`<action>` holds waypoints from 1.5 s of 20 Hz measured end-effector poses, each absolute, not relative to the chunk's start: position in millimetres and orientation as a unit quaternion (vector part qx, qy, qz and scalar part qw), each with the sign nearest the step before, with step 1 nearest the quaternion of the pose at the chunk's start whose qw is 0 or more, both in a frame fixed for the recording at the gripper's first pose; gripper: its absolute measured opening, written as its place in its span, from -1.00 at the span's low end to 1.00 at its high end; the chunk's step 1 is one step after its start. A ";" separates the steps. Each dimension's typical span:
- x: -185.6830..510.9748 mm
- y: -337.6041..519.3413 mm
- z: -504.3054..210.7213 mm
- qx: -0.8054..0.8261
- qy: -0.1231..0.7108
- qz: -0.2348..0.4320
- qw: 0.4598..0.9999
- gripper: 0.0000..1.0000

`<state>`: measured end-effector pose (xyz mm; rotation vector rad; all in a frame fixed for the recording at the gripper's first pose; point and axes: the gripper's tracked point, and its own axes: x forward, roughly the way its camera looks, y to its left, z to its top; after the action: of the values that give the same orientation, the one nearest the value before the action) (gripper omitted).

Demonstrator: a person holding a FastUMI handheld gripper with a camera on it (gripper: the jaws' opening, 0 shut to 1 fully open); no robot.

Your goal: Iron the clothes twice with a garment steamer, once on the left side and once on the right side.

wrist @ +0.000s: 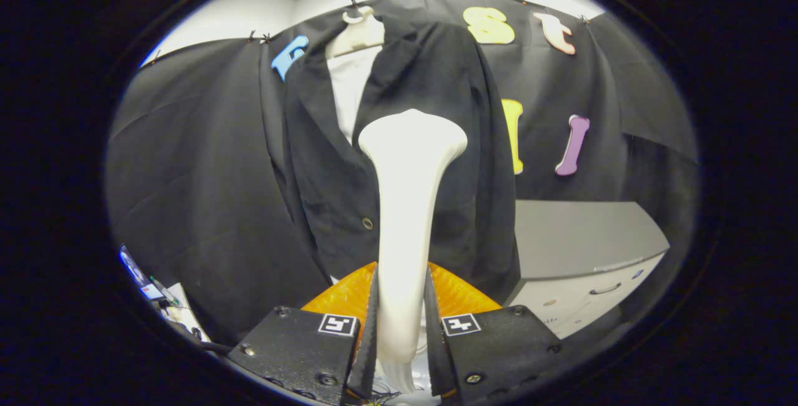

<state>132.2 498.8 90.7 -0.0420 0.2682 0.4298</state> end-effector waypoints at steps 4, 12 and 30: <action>125.1 530.2 147.6 -0.021 0.072 0.229 0.970 -0.27; 107.0 618.7 216.3 -0.040 -0.008 0.283 0.958 -0.27; 175.2 729.0 178.4 -0.105 0.022 0.277 0.955 -0.27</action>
<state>175.2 729.0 178.4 -0.2140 0.0448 0.5630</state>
